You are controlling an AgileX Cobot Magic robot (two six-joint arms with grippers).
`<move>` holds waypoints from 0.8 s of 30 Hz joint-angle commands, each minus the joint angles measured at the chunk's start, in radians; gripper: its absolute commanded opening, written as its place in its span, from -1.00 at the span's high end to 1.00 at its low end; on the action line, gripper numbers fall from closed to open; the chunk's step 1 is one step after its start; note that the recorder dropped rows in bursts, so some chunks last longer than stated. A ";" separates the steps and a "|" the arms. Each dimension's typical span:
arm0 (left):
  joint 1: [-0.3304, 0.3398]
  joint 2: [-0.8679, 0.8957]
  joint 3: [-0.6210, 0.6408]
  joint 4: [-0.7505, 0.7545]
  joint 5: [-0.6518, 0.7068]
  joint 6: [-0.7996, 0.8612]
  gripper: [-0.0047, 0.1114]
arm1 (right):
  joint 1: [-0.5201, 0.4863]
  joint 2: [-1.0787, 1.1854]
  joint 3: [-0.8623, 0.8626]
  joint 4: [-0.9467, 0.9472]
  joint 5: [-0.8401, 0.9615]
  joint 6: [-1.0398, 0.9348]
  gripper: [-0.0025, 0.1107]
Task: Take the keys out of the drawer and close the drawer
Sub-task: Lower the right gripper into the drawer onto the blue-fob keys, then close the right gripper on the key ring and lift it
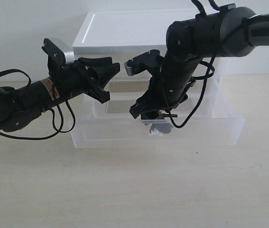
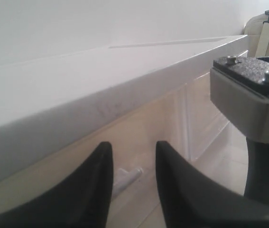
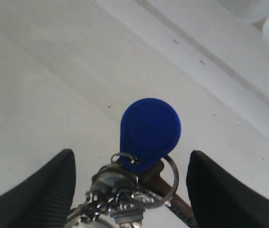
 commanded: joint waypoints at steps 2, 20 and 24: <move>0.009 0.001 -0.016 -0.100 0.084 0.003 0.39 | 0.004 0.012 -0.001 -0.040 0.016 -0.012 0.35; 0.009 0.001 -0.016 -0.100 0.084 0.003 0.39 | 0.004 -0.109 -0.030 -0.101 -0.020 -0.033 0.96; 0.009 0.001 -0.016 -0.100 0.084 0.003 0.39 | 0.004 -0.177 -0.030 -0.101 -0.020 -0.031 0.96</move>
